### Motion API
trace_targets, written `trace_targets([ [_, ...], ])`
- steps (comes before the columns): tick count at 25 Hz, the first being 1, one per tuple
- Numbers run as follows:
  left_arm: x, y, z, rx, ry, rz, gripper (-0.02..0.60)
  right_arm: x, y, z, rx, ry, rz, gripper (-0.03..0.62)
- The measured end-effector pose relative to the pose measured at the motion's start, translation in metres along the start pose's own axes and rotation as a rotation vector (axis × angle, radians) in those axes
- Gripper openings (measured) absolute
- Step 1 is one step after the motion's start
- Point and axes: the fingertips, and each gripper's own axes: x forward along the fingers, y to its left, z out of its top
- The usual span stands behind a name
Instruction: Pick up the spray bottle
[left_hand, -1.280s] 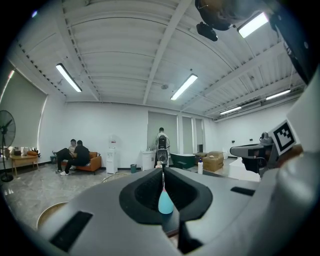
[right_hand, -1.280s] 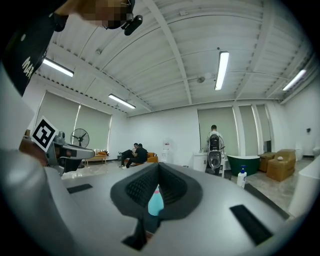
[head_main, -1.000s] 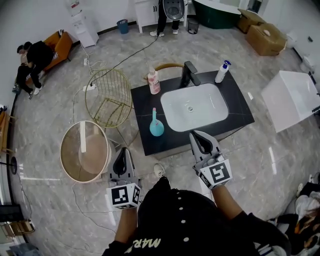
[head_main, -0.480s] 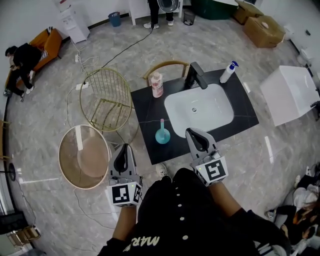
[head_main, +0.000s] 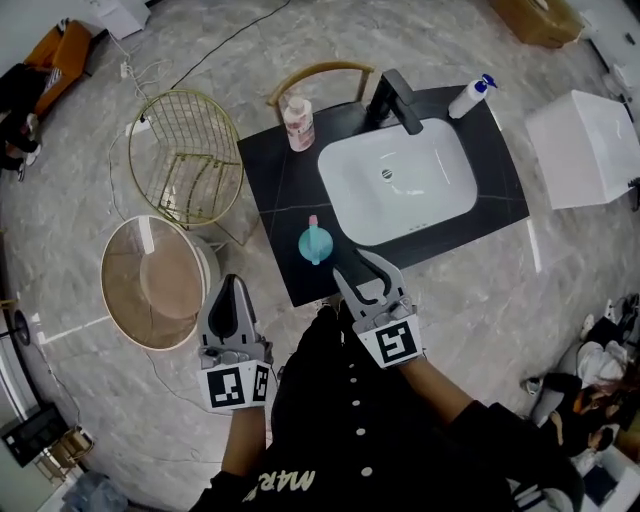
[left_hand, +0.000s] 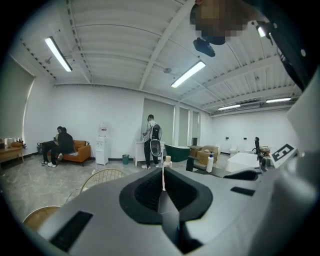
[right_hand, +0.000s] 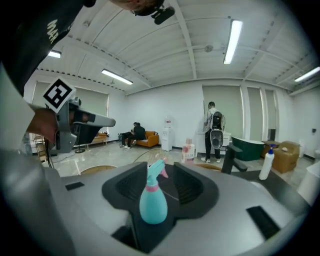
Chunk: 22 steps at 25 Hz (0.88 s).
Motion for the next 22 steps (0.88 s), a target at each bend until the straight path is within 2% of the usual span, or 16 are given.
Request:
trace_targets([
  [1,0.003,0.002,-0.006,-0.002,0.015,0.003,0.02,0.006,0.006,-0.01,0.013,0.024,0.012,0.162],
  [3,0.007,0.006,-0.021,-0.007,0.043,0.012,0.02,0.022,0.016,-0.028,0.04,0.054,0.03,0.227],
  [8,0.003,0.012,-0.067,-0.018,0.145,0.041,0.02,0.063,0.032,-0.052,0.058,0.061,0.044,0.273],
  [11,0.001,0.013,-0.087,-0.021,0.206,0.051,0.02,0.08,0.031,-0.059,0.058,0.058,-0.018,0.275],
  [16,0.004,0.017,-0.111,-0.021,0.244,0.066,0.02,0.103,0.023,-0.064,0.04,0.008,-0.117,0.275],
  [19,0.005,0.017,-0.118,-0.023,0.261,0.075,0.02,0.111,0.019,-0.063,0.019,-0.006,-0.131,0.247],
  [21,0.004,0.017,-0.12,-0.026,0.269,0.08,0.02,0.108,0.016,-0.06,0.0,-0.02,-0.115,0.201],
  [22,0.004,0.017,-0.121,-0.029,0.273,0.083,0.02,0.105,0.015,-0.059,-0.01,-0.031,-0.1,0.199],
])
